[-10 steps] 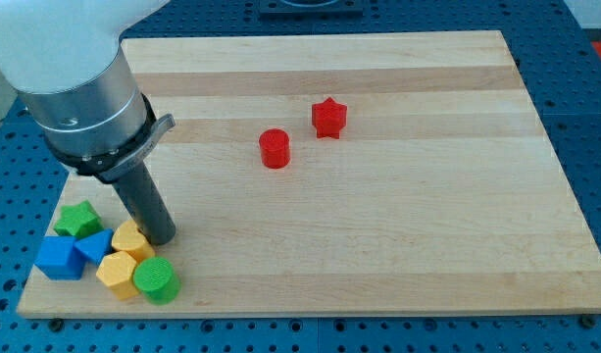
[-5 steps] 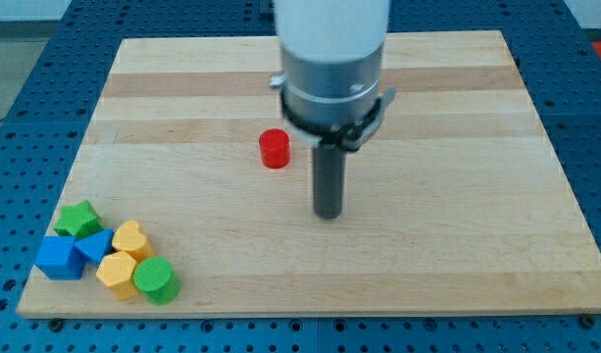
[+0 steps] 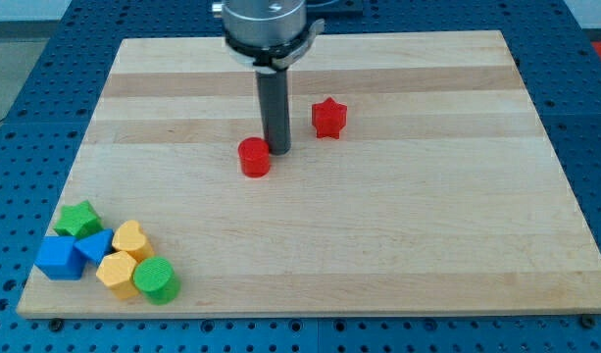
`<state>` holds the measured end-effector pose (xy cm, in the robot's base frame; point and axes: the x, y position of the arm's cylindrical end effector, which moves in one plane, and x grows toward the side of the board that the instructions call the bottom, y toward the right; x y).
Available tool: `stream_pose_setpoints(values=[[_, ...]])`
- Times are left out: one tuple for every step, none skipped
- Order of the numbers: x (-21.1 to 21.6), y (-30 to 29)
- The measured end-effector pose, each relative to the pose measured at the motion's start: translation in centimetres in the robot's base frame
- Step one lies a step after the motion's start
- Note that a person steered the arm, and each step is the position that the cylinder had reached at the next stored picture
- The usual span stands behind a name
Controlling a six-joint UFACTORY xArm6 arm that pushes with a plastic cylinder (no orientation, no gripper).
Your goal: Slide the red circle closer to the yellow heart
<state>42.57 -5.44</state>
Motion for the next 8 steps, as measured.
stream_pose_setpoints(values=[[2.1,-2.0],[4.2,-4.2],[6.1,-6.7],[6.7,-9.6],[6.7,-11.5],[3.8,-11.2],[2.6,-12.2],[3.0,-14.6]])
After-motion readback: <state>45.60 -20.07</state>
